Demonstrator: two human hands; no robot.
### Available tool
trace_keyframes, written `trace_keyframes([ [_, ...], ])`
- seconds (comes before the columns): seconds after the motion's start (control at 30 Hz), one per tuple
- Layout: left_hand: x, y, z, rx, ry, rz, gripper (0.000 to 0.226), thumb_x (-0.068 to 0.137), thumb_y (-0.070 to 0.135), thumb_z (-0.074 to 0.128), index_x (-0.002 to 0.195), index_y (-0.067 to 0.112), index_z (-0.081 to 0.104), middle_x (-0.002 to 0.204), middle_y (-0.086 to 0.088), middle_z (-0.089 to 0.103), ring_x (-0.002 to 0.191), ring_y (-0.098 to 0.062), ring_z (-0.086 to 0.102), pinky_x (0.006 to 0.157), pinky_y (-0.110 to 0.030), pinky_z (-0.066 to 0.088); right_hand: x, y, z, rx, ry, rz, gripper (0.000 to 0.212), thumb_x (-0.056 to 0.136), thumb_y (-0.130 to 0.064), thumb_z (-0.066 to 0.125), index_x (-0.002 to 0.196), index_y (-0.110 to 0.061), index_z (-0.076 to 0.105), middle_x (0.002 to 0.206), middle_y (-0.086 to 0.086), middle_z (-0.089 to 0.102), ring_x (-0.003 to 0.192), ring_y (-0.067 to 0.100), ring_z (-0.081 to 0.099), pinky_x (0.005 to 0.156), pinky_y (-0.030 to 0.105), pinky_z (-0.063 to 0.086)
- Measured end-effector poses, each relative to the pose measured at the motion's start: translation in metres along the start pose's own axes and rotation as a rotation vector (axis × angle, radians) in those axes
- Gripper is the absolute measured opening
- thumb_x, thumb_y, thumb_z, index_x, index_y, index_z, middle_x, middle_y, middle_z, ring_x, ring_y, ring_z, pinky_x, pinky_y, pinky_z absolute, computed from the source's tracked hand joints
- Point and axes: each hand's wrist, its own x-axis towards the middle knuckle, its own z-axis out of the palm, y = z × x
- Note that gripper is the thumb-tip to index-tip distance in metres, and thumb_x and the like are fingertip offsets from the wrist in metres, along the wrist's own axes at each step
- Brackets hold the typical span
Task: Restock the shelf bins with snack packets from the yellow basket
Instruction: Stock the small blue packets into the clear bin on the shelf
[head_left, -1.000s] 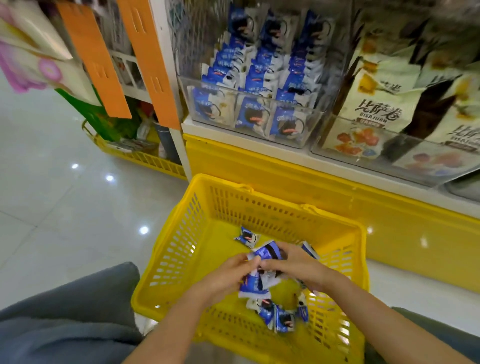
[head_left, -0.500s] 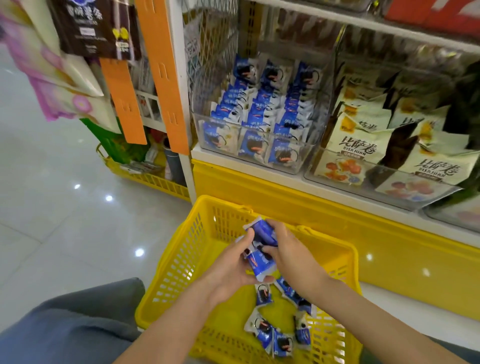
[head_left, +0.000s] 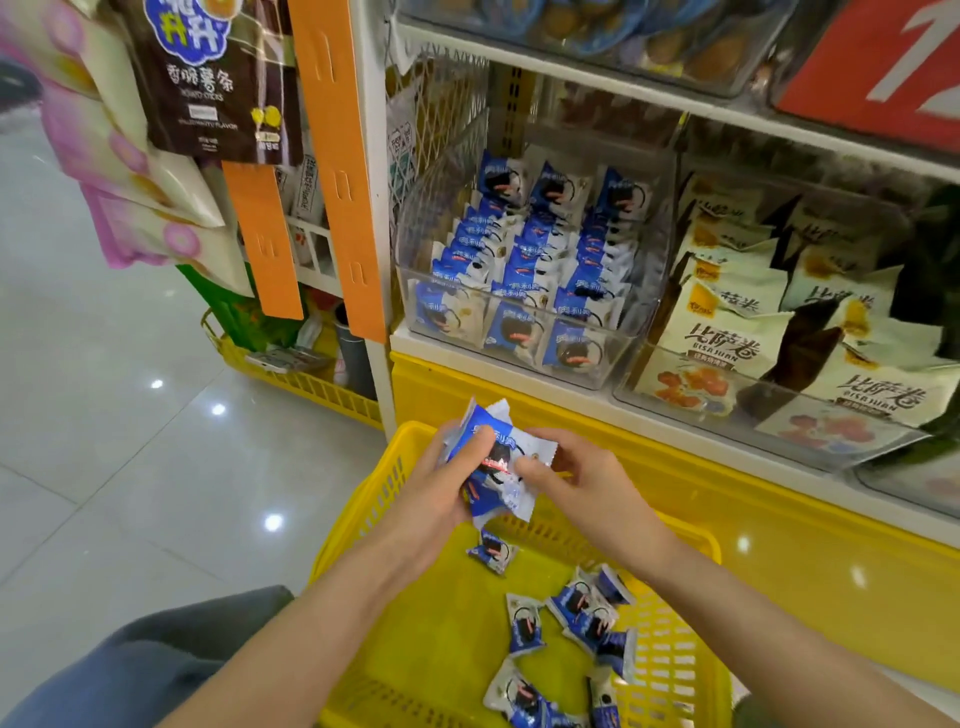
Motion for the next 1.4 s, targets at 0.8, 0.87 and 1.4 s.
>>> trace_keyframes([
  [0.8, 0.073, 0.094, -0.037, 0.117, 0.265, 0.378, 0.025, 0.088, 0.027, 0.059, 0.108, 0.037, 0.051, 0.107, 0.014, 0.063, 0.098, -0.001, 0.062, 0.077, -0.025, 0.055, 0.296, -0.097, -0.048, -0.332, 0.533, -0.069, 0.036, 0.089, -0.024, 0.062, 0.121, -0.009, 0.056, 0.123, 0.013, 0.058, 0.111, 0.028, 0.056, 0.091, 0.035, 0.047],
  [0.87, 0.077, 0.097, -0.039, 0.104, 0.275, 0.371, 0.024, 0.087, 0.028, 0.061, 0.105, 0.041, 0.052, 0.105, 0.016, 0.064, 0.098, -0.002, 0.064, 0.077, -0.028, 0.056, 0.314, -0.097, -0.046, -0.331, 0.545, 0.005, 0.031, 0.091, -0.019, 0.059, 0.12, -0.011, 0.056, 0.121, 0.012, 0.06, 0.108, 0.028, 0.058, 0.08, 0.031, 0.048],
  [1.4, 0.084, 0.105, -0.033, 0.032, 0.228, 0.392, 0.027, 0.08, 0.028, 0.067, 0.103, 0.036, 0.056, 0.107, 0.012, 0.066, 0.101, -0.004, 0.063, 0.071, -0.02, 0.055, 0.289, -0.101, -0.061, -0.58, 0.509, -0.215, 0.041, 0.095, -0.027, 0.053, 0.128, -0.004, 0.046, 0.127, 0.016, 0.054, 0.114, 0.031, 0.052, 0.088, 0.033, 0.041],
])
